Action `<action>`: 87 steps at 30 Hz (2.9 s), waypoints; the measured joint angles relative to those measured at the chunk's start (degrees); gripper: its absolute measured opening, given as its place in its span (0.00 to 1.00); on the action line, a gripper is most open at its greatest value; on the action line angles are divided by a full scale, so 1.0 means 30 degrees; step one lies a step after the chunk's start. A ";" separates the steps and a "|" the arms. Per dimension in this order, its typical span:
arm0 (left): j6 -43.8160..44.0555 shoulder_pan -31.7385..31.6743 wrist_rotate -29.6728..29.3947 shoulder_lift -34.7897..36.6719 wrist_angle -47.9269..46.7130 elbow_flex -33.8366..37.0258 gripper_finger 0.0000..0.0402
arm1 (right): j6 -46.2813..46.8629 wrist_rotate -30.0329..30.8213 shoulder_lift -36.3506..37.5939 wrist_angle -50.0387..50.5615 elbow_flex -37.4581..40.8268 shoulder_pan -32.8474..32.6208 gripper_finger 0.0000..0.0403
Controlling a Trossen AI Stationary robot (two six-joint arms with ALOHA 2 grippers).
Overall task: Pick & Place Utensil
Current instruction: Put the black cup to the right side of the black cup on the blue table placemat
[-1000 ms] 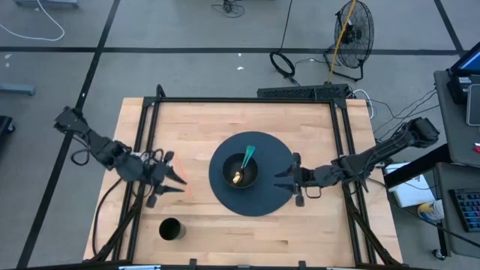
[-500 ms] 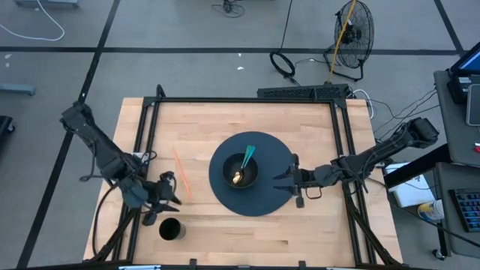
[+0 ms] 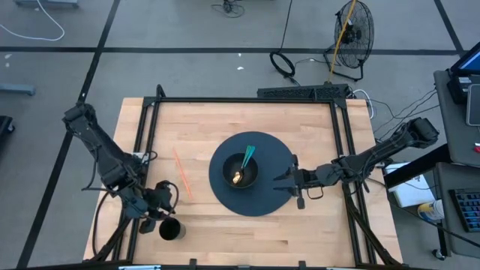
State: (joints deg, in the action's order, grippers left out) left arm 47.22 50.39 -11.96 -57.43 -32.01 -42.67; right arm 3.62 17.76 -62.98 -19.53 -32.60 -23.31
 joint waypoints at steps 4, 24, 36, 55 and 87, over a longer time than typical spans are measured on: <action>0.0314 0.0323 -0.0262 -0.0239 -0.1004 -0.0971 0.29 | 0.0000 0.0000 0.0000 0.0000 0.0000 0.0000 0.32; 0.2407 0.0603 0.0507 -0.6411 -0.7122 -0.7149 0.29 | 0.0189 -0.0022 0.0000 0.0015 0.0000 -0.0015 0.32; 0.2943 0.0545 0.0373 -0.6554 -0.7825 -0.7092 0.29 | 0.0568 -0.0036 -0.0799 -0.0118 0.0000 -0.0015 0.32; 0.2790 0.0531 0.0812 -0.7651 -0.8110 -0.6721 0.29 | 0.0554 -0.0060 -0.1319 -0.0568 0.0000 -0.0016 0.32; 0.2755 0.0531 0.0276 -0.7665 -0.8291 -0.6721 0.02 | 0.0561 -0.0044 -0.1311 -0.0837 0.0000 -0.0021 0.32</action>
State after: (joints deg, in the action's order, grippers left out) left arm 55.49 51.99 -11.13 -80.42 -56.88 -62.83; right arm 5.30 17.63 -66.92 -22.04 -32.60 -23.37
